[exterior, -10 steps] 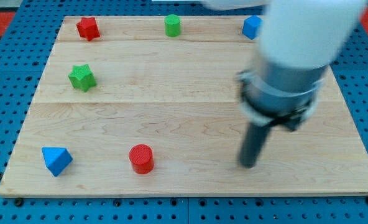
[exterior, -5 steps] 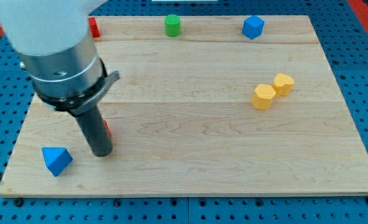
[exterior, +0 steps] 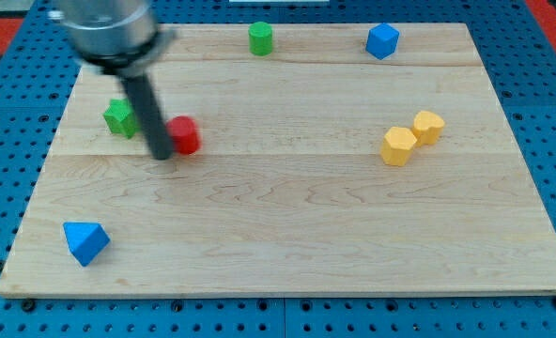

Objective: Drag the red circle above to the yellow hexagon

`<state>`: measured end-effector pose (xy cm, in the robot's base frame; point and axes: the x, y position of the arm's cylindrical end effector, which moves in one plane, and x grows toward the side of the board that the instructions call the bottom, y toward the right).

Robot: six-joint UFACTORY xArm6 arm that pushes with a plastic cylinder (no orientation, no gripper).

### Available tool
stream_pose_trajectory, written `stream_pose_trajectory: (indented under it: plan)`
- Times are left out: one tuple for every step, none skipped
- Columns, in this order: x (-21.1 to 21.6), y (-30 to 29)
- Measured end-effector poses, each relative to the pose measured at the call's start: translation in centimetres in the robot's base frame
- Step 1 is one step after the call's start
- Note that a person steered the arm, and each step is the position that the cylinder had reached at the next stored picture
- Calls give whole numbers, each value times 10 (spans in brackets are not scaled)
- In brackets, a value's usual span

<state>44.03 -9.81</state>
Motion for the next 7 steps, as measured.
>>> stream_pose_trajectory:
  plan:
    - [-1,122]
    - [-1,138]
    - [0,48]
    - [-14,-27]
    - [-38,-23]
    - [-50,42]
    - [-49,161]
